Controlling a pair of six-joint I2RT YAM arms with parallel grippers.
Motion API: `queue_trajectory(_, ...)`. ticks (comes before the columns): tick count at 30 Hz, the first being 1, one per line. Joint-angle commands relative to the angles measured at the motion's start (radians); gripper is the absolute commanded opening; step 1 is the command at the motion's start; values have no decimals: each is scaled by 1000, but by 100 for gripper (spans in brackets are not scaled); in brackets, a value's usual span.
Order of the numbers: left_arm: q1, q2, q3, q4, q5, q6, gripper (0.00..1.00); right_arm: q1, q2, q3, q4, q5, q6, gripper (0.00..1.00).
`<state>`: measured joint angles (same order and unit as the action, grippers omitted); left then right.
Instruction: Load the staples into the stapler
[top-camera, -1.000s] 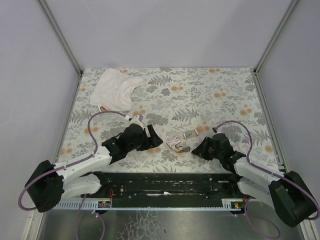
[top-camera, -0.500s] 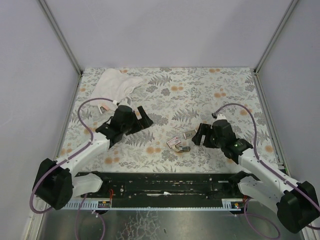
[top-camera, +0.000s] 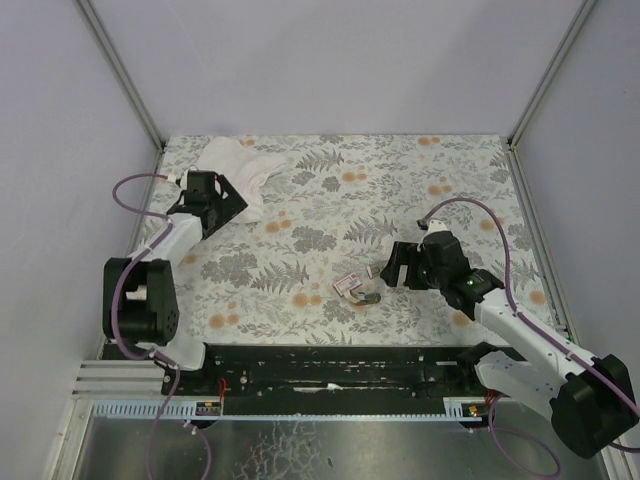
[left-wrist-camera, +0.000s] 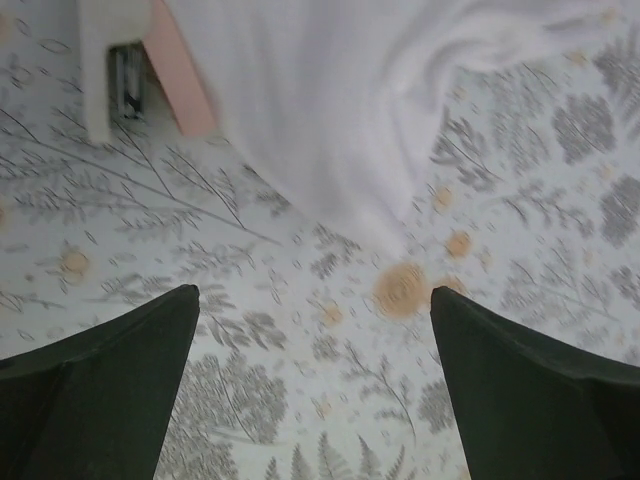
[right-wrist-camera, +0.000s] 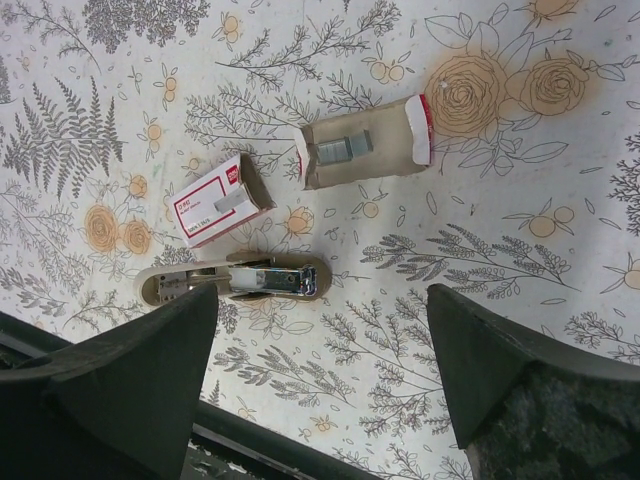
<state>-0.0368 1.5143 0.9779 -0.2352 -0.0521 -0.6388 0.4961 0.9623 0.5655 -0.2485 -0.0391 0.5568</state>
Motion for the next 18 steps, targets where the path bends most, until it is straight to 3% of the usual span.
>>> queue_trajectory(1,63,128,100,-33,-109,47,97,1,17,20,53,-43,-18,92)
queue_trajectory(11,135,307,234,-86,-217,97,90,0,34,5,66,-74,-20,92)
queue_trajectory(18,156,413,326,-117,-212,129,85,0,43,-4,72,-75,-8,92)
